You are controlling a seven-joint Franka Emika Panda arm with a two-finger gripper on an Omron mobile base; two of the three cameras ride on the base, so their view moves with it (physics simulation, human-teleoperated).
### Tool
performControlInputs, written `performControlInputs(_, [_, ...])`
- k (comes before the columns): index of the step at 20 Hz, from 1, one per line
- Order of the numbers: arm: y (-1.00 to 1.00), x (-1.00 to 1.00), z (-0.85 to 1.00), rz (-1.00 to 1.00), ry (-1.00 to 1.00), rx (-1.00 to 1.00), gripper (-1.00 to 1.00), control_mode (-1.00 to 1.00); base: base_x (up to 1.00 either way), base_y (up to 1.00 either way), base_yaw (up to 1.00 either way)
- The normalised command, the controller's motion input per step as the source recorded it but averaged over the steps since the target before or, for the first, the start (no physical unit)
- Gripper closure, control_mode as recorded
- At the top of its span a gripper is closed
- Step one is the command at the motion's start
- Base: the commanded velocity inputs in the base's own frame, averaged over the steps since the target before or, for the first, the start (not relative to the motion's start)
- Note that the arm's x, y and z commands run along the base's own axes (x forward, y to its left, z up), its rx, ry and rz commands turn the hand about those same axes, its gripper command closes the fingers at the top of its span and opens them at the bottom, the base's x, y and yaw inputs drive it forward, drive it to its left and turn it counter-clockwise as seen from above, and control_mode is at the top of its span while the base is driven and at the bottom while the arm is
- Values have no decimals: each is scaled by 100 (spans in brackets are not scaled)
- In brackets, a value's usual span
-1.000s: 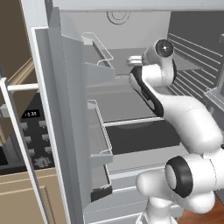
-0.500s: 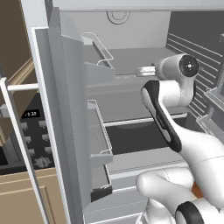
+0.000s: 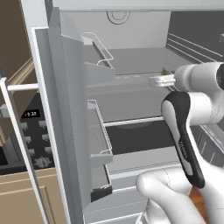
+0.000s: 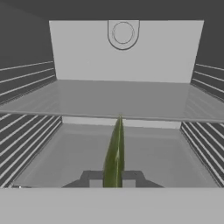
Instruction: There is a bowl on the dining counter. Grab a lemon wedge from the fridge and place it in the bowl. Then get the liquor bottle and glass cup from the cabinet and place them next to the bowl.
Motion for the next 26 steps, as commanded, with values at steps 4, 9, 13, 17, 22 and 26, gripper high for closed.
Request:
performControlInputs(4, [3,-83,16,5,0,0,100,-100,0,0,0])
performControlInputs(9, [0,-57,27,1,1,0,100,-100,0,0,0])
performControlInputs(13, [1,-44,17,0,10,0,100,-100,0,0,0])
performControlInputs(17, [4,-42,5,0,8,0,100,-100,0,0,0])
performControlInputs(22, [0,-29,0,0,2,0,100,100,-20,0,0])
performControlInputs(26, [0,0,0,0,0,0,100,100,-74,0,0])
